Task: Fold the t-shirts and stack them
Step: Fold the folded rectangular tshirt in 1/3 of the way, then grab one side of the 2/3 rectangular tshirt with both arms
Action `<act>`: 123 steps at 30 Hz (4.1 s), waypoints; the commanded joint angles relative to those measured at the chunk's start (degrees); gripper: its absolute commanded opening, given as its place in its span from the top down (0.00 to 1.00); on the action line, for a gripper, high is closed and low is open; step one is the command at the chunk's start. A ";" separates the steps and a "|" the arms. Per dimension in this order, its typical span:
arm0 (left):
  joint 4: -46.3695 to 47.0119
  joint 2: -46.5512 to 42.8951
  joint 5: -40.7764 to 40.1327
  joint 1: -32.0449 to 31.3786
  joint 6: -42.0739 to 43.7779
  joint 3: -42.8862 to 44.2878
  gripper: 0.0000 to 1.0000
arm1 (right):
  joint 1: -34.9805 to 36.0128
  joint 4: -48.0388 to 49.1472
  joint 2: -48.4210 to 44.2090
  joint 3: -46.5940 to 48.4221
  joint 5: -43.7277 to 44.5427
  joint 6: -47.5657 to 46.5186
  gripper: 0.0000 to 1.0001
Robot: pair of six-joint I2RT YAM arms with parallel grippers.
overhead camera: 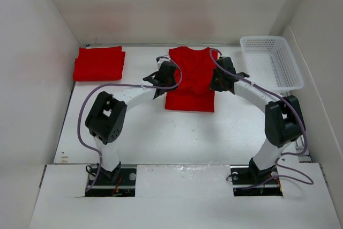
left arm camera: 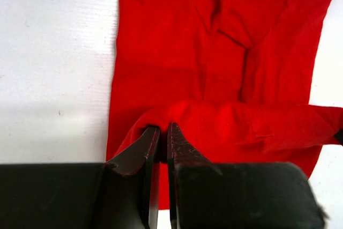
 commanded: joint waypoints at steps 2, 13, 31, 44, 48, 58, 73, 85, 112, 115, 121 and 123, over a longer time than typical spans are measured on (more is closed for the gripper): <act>3.07 1.24 -0.52 0.29 1.48 3.62 1.00 | -1.00 3.37 0.89 3.06 -0.08 -0.68 1.00; 6.14 4.40 2.45 2.75 4.37 4.16 1.00 | -2.58 3.29 6.25 7.36 -0.61 -1.38 1.00; 5.18 12.05 7.56 5.91 4.82 13.81 0.30 | -4.86 -0.14 17.50 20.36 -4.29 2.74 0.68; -0.53 15.23 9.49 9.96 4.90 26.74 0.00 | -6.37 -4.98 20.61 34.18 -7.91 1.79 0.00; -1.15 11.63 8.96 9.96 5.52 22.38 0.00 | -6.36 -4.98 14.63 27.86 -5.80 1.78 0.00; 5.00 -8.50 5.19 4.25 2.36 -8.29 0.00 | 4.62 -2.52 -2.78 3.08 11.61 1.60 0.00; 7.11 -7.37 2.37 2.31 -0.90 -17.90 0.16 | 5.15 4.69 -6.22 -11.97 7.31 4.95 0.24; 8.34 -3.32 3.26 -0.67 -0.28 -17.82 0.51 | 3.48 6.27 -3.23 -13.72 2.38 6.00 0.48; -11.33 -23.78 -10.90 -19.03 -19.16 -29.50 1.00 | 14.70 -5.84 -32.03 -33.67 0.53 15.66 1.00; -17.47 -28.09 -9.76 -25.62 -27.31 -30.21 1.00 | 19.64 -12.96 -42.58 -37.36 -0.87 22.68 1.00; -23.39 -34.52 -8.09 -31.97 -33.77 -29.59 1.00 | 26.69 -25.89 -58.75 -37.64 -0.87 30.61 1.00; -22.51 -36.72 -8.09 -31.97 -32.63 -29.59 1.00 | 26.69 -26.42 -59.57 -34.84 0.00 28.69 1.00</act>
